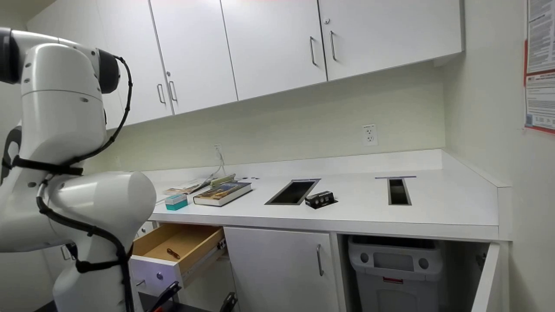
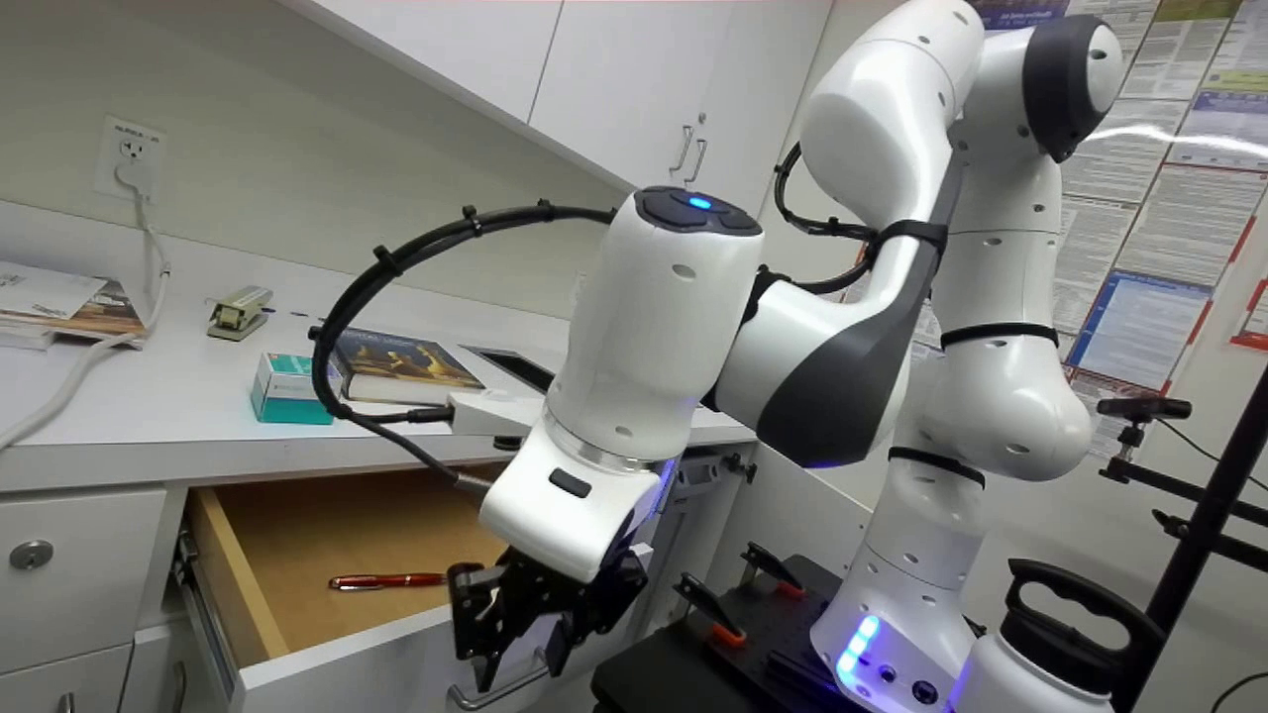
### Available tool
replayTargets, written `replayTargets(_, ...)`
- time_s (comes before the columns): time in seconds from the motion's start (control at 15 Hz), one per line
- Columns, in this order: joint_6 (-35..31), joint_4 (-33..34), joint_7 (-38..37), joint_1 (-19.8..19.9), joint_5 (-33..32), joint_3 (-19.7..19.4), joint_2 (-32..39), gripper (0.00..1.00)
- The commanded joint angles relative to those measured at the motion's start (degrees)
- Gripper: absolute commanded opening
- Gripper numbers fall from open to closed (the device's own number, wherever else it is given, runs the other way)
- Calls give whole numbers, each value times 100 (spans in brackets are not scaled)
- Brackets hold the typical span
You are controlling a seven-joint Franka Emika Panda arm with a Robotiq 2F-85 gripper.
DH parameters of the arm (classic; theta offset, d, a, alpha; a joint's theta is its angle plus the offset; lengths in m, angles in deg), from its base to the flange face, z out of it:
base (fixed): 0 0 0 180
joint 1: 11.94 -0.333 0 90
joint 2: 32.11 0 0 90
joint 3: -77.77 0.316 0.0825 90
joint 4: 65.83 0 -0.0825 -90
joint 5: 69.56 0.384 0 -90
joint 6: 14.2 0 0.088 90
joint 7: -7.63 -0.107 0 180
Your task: Close the open drawer
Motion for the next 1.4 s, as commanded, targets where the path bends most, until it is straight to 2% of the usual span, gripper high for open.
replayTargets(0.0, -278, -56, 920, 205, -234, -78, 264, 25)
replayTargets(0.2, -144, -33, 1481, 198, -650, -240, 419, 3)
replayTargets(0.27, -135, -21, 1605, 185, -825, -295, 465, 0)
replayTargets(0.4, -54, 48, 1696, 128, -1151, -401, 561, 0)
replayTargets(0.47, -79, -8, 1540, 176, -912, -320, 514, 1)
replayTargets(0.73, -79, 5, 1592, 169, -1071, -362, 581, 0)
replayTargets(0.93, -199, 74, 1402, 75, -1828, -692, 639, 2)
replayTargets(1.33, -516, 196, 1081, 224, -3092, -1143, 924, 3)
